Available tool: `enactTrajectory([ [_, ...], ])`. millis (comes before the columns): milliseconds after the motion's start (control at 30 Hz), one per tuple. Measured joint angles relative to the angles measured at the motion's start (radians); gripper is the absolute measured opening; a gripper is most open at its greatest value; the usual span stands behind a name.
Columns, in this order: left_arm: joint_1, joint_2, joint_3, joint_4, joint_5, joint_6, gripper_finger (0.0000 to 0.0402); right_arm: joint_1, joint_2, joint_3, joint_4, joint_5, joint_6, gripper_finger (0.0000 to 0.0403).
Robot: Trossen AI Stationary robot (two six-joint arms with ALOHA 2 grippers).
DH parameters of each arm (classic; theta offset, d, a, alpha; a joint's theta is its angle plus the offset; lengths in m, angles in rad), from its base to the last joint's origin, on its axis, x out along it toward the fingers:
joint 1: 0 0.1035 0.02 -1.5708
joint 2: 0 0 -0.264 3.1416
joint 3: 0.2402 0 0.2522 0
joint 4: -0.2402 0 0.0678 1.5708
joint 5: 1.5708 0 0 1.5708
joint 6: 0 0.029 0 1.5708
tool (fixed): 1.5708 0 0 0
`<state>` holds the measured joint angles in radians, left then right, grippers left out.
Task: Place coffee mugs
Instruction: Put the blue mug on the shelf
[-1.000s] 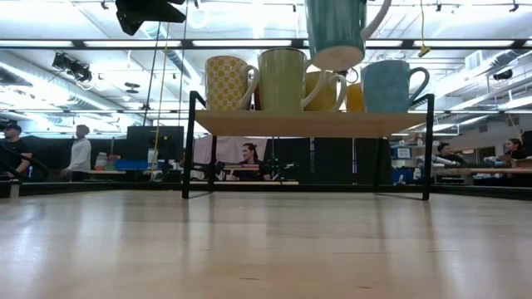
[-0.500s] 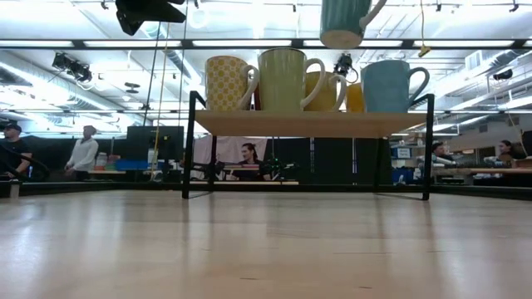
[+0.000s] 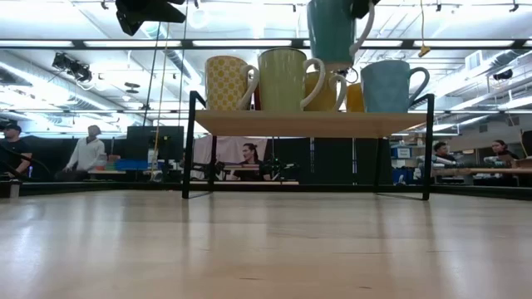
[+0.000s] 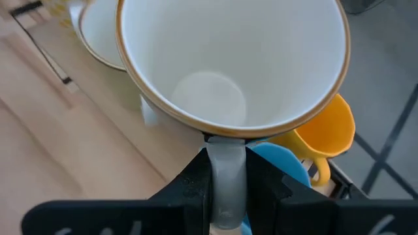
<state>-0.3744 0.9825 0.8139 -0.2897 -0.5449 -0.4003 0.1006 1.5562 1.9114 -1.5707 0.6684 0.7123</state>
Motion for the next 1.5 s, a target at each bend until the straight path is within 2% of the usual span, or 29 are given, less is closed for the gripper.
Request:
enactTrajectory([
  [267,0.0,0.0,0.0,0.0,0.0,0.0,0.0167,-0.026,0.037,0.0,0.003,0.014,-0.025,0.007],
  [400,0.0,0.0,0.0,0.0,0.0,0.0,0.0167,-0.032,0.046,-0.003,0.0,-0.023,-0.008,0.007],
  [700,0.0,0.0,0.0,0.001,0.0,-0.001,0.0167,-0.032,0.047,-0.059,0.006,-0.084,0.021,0.007],
  [1500,0.0,0.0,0.0,0.0,0.0,-0.001,0.0167,-0.032,0.046,-0.205,0.094,-0.097,0.056,0.007],
])
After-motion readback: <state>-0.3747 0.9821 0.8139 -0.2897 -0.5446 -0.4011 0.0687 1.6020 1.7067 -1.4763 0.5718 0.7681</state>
